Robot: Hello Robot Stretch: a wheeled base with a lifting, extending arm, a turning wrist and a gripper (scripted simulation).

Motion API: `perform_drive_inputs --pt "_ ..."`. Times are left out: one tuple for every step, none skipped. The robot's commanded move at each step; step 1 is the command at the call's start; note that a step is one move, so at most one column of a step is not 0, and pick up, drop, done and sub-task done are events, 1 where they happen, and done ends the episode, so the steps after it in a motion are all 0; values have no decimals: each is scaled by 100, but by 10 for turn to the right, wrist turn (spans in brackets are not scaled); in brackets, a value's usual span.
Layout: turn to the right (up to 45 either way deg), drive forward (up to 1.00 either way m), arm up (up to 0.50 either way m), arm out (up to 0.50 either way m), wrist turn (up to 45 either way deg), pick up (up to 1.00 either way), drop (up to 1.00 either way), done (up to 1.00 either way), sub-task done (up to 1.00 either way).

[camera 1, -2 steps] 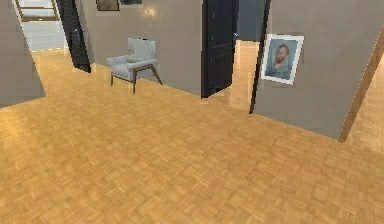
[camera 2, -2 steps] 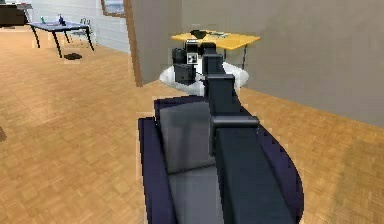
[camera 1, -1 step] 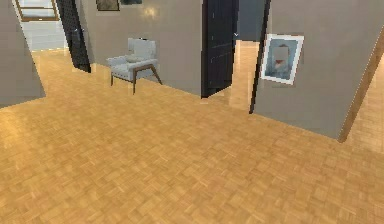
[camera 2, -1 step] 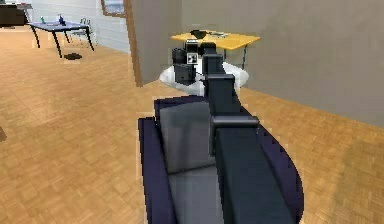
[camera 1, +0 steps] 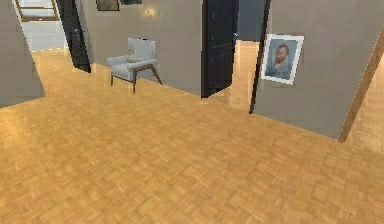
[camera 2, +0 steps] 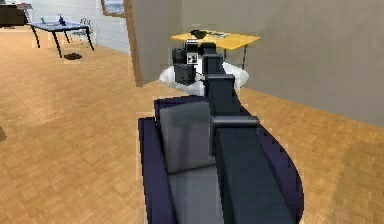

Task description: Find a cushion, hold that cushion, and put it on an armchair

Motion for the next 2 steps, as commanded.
perform_drive_inputs --pt "0 0 0 0 0 0 100 0 0" --pt "0 0 0 -10 0 0 0 0 0"
